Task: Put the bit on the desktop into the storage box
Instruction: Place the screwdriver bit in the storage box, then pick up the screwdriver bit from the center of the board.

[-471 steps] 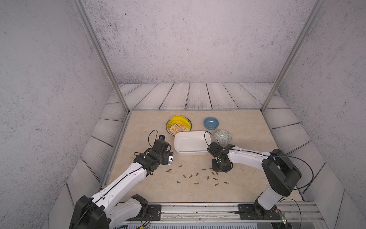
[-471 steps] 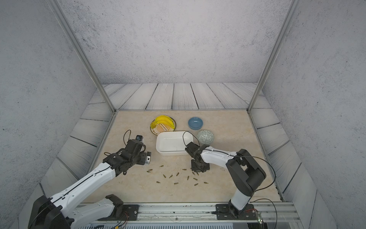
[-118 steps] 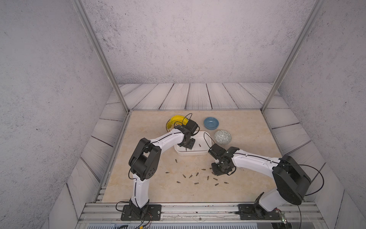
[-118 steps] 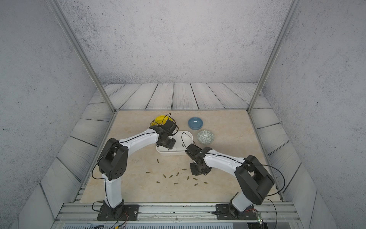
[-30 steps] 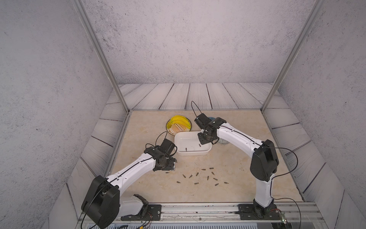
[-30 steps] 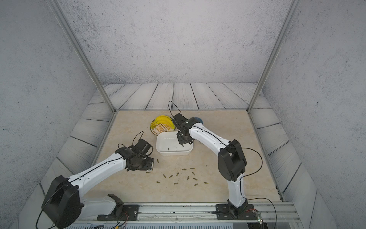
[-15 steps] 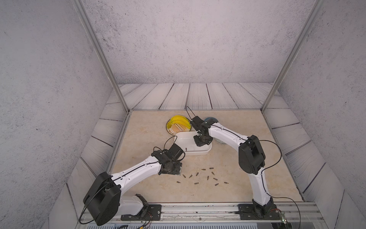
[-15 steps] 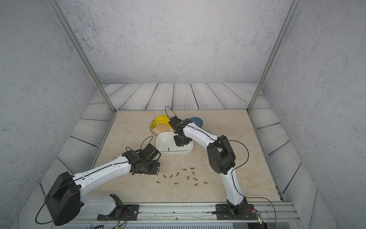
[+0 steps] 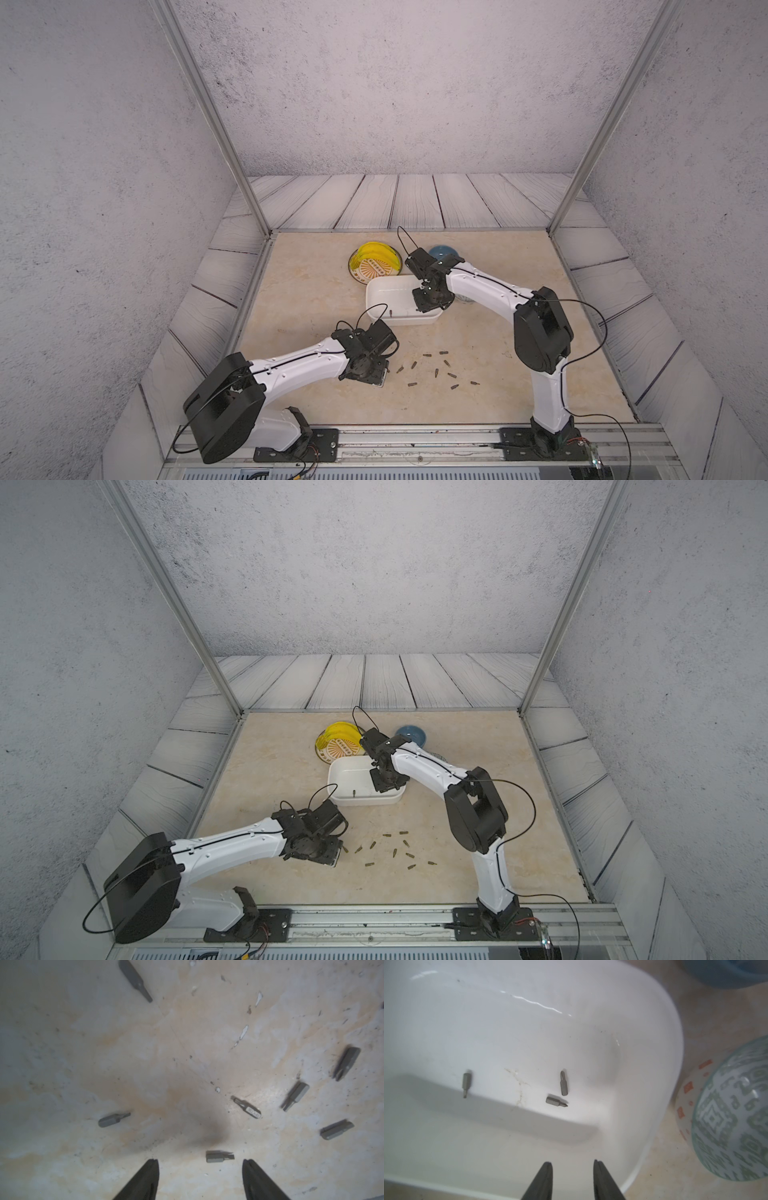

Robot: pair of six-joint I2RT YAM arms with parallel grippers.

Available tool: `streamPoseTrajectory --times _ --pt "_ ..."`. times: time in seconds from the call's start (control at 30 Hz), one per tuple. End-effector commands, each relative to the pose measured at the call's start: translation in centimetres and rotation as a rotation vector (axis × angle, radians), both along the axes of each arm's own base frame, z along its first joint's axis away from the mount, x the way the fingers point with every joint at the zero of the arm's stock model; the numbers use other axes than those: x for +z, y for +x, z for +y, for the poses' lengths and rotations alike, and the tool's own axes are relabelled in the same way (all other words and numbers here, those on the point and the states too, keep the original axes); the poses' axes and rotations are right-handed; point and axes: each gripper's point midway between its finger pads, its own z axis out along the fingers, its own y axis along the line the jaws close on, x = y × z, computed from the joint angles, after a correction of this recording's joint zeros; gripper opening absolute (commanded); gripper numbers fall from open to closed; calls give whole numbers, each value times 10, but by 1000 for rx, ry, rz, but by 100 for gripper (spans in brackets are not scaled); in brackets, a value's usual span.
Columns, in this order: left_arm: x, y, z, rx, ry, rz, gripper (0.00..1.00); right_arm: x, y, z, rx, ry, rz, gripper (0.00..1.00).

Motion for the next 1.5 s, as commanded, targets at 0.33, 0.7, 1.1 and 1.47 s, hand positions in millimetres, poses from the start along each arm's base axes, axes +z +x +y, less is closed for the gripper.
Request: streamPoseTrajectory --times 0.33,0.7,1.1,1.47 --pt "2 17 -30 10 -38 -54 70 73 -23 -55 -80 7 -131 40" --pt "0 36 -38 35 25 -90 70 69 -31 -84 -128 11 -124 40" --pt "-13 36 -31 29 102 -66 70 69 -33 -94 -141 12 -123 40" --pt "-27 26 -23 28 131 -19 63 68 -36 -96 -149 19 -118 40"
